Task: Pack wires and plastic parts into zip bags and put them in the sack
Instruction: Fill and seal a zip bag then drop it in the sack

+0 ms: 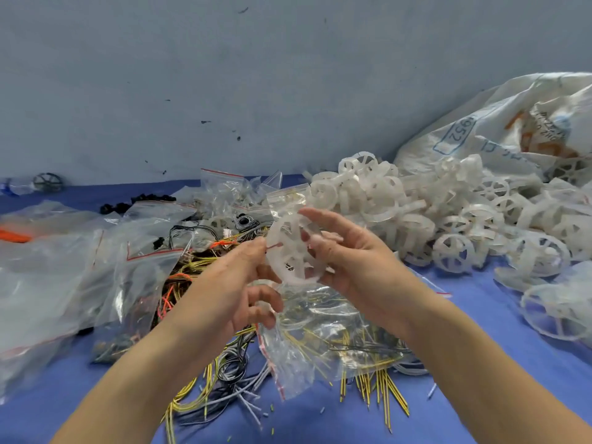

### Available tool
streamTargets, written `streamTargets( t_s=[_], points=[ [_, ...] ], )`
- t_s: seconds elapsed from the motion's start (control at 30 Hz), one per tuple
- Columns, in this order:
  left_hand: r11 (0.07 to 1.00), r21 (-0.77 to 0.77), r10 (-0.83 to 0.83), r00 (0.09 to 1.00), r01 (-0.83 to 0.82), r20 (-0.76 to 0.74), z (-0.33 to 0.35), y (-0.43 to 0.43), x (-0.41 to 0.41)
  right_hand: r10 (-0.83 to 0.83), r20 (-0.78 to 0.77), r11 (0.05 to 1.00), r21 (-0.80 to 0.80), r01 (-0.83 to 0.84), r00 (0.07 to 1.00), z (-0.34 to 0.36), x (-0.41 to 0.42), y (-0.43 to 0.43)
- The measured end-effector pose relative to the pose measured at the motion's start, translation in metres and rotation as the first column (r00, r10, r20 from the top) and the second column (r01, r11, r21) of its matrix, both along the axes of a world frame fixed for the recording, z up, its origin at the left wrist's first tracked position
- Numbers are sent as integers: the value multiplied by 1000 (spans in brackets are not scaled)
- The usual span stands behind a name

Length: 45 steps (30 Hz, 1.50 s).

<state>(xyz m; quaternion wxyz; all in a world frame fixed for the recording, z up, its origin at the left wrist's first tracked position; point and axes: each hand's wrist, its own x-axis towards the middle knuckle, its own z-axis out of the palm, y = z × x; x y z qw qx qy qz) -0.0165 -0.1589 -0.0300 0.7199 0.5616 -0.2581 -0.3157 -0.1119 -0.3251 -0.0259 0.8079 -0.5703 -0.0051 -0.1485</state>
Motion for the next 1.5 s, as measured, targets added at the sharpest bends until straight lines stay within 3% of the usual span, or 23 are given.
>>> streamTargets(
  t_s=[0.13, 0.2, 0.23, 0.3, 0.37, 0.43, 0.53, 0.6, 0.67, 0.73, 0.8, 0.87, 0.93, 1.0, 1.1, 1.17, 1.3, 1.43, 1.47, 1.5],
  points=[
    [1000, 11, -28, 999, 28, -22, -3, 13, 4, 83, 49, 971, 220, -92, 995, -7, 7, 13],
    [999, -9, -41, 999, 41, -26, -2, 18, 5, 69, 20, 975, 210, -72, 997, -10, 10, 20],
    [1000, -13, -28, 999, 28, -22, -1, 21, 7, 25, -15, 991, 135, -23, 1000, -11, 11, 23],
    [1000, 17, 22, 1000, -22, 10, 3, 31, 15, -188, -80, 956, -241, 165, 979, -13, 10, 27],
    [990, 107, 81, 995, -87, 60, 8, 48, 29, -437, 2, 676, -659, 330, 899, -13, 6, 32],
    [963, 239, 100, 989, -125, 112, 12, 67, 43, -485, 90, 384, -872, 304, 870, -17, 2, 42],
    [906, 408, 64, 989, -112, 131, 9, 88, 55, -464, 100, 55, -988, 141, 880, -28, 1, 68],
    [871, 487, 2, 992, -62, 123, 6, 92, 54, -465, 120, -77, -992, 95, 877, -36, 3, 77],
    [859, 511, -56, 996, 12, 70, 4, 89, 49, -492, 118, -92, -992, 83, 863, -37, 6, 77],
    [890, 449, -72, 997, 82, -40, 1, 82, 44, -508, 62, 14, -997, 81, 859, -35, 7, 71],
    [937, 333, -39, 979, 105, -201, -3, 70, 38, -511, 33, 105, -989, 100, 859, -32, 7, 64],
    [982, 162, -22, 911, 97, -412, -8, 58, 31, -525, 49, 150, -977, 150, 850, -29, 5, 59],
    [997, 44, -36, 851, 69, -524, -13, 49, 24, -544, 75, 179, -963, 203, 836, -25, 3, 52],
    [991, 115, -13, 898, 71, -441, -18, 44, 17, -573, 115, 190, -944, 269, 812, -22, 2, 47],
    [950, 310, -16, 996, 42, -86, -22, 38, 8, -605, 210, 136, -923, 359, 768, -20, 0, 47],
    [936, 352, -80, 989, 30, 128, -20, 33, 1, -595, 262, 63, -927, 370, 760, -21, -2, 52],
    [904, 427, -231, 838, -2, 494, -17, 30, -2, -567, 320, -39, -931, 364, 759, -20, -5, 59],
    [856, 495, -347, 543, -150, 765, -20, 33, 10, -526, 405, -183, -912, 366, 748, -20, -7, 66],
    [868, 480, -347, 532, -130, 772, -22, 32, 8, -517, 420, -210, -907, 365, 746, -20, -8, 69],
    [882, 465, -340, 580, -77, 741, -24, 29, 5, -513, 429, -226, -903, 366, 743, -21, -8, 71]
  ],
)
